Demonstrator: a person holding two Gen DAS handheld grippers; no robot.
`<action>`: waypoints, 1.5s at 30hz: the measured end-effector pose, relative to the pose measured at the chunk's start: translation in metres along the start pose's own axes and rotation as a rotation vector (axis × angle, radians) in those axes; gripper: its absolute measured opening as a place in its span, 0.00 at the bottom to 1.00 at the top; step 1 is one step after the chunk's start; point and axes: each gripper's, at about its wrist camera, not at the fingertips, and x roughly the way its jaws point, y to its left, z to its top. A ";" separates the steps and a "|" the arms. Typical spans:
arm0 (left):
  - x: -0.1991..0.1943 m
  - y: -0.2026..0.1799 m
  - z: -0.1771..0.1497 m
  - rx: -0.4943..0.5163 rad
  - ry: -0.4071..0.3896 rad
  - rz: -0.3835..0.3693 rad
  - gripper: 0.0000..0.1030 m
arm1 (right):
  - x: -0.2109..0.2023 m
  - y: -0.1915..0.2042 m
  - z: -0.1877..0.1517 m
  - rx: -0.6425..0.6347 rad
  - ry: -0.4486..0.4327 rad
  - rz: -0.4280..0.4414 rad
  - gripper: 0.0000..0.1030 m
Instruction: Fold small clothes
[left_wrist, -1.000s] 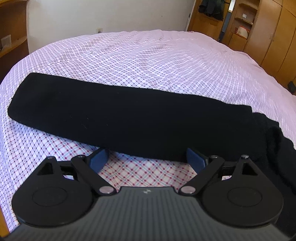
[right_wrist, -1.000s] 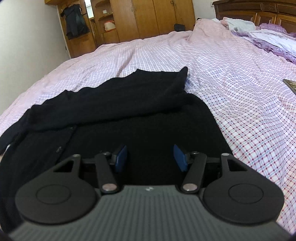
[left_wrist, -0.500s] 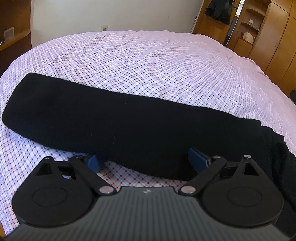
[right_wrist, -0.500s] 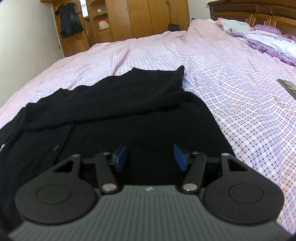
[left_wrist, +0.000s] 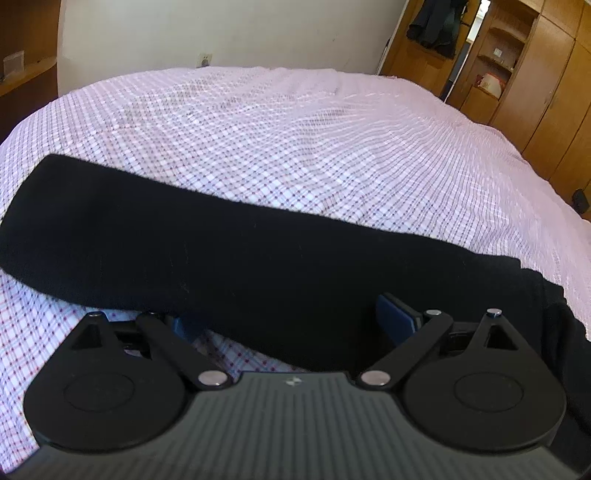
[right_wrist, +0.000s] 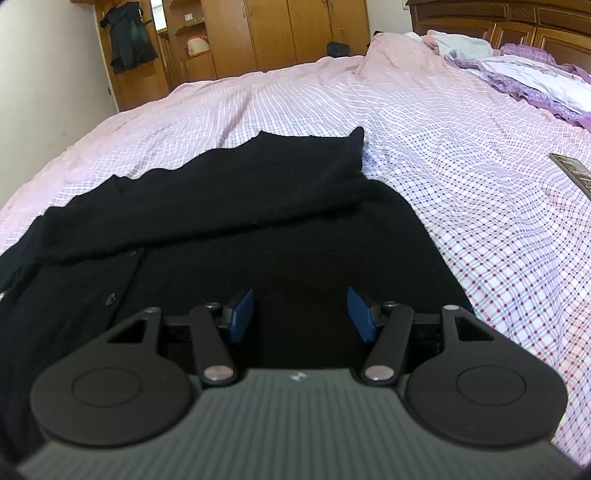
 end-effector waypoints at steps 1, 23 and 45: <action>0.001 0.001 0.001 0.000 -0.005 -0.004 0.94 | 0.001 0.001 0.001 0.000 0.000 -0.001 0.58; -0.014 0.012 0.015 -0.022 -0.078 -0.082 0.13 | 0.000 0.000 0.000 0.014 -0.004 -0.001 0.58; -0.122 -0.117 0.019 0.228 -0.215 -0.401 0.12 | -0.017 -0.004 0.009 -0.024 0.001 -0.009 0.57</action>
